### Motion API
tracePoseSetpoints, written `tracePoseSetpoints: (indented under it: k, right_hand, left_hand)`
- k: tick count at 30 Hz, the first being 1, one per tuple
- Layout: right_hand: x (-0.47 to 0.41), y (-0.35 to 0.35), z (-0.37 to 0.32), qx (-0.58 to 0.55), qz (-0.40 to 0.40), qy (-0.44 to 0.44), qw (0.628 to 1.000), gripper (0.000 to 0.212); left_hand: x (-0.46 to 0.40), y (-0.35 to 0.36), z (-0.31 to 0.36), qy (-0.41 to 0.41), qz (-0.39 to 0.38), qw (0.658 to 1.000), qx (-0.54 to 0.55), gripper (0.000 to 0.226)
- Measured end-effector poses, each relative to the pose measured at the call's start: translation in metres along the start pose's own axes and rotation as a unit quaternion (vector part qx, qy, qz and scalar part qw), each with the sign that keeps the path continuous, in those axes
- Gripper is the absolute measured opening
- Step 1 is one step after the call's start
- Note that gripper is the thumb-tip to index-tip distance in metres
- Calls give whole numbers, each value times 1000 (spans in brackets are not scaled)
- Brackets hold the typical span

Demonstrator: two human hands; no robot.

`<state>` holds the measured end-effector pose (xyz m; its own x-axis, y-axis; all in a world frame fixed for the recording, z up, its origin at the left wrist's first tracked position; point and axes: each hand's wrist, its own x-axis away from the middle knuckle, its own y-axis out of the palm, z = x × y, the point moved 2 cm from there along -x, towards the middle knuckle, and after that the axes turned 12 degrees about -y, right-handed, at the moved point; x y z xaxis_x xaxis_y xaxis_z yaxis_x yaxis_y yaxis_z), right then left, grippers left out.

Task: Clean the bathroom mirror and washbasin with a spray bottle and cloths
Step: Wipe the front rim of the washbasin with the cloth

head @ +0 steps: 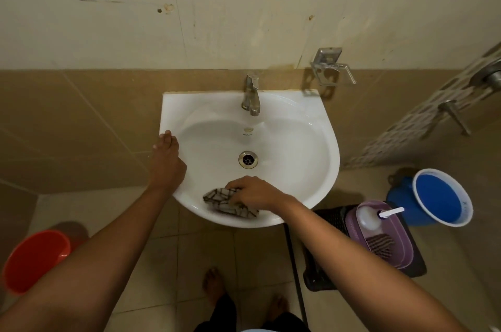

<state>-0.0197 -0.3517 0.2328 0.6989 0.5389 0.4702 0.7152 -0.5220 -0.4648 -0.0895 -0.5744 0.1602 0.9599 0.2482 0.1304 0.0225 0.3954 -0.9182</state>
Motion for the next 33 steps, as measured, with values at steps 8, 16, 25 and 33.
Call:
tracePoseSetpoints:
  k: [8,16,25,33]
  right_hand:
    - [29,-41,30,-507,94,-33,856,55]
    - [70,-70,33,-530,103,-70,839,50]
    - [116,-60,53,-386,221,-61,894,29]
    - [126,-74,65,-457,276,-74,842,32]
  left_hand:
    - [51,-39,77,-100,-175,903,379,35]
    - [123,-65,151,-23,-195,885,422,30]
    - [174,-51,169,-107,-239,852,453,38]
    - [174,-32,183,-95,-331,790,507,35]
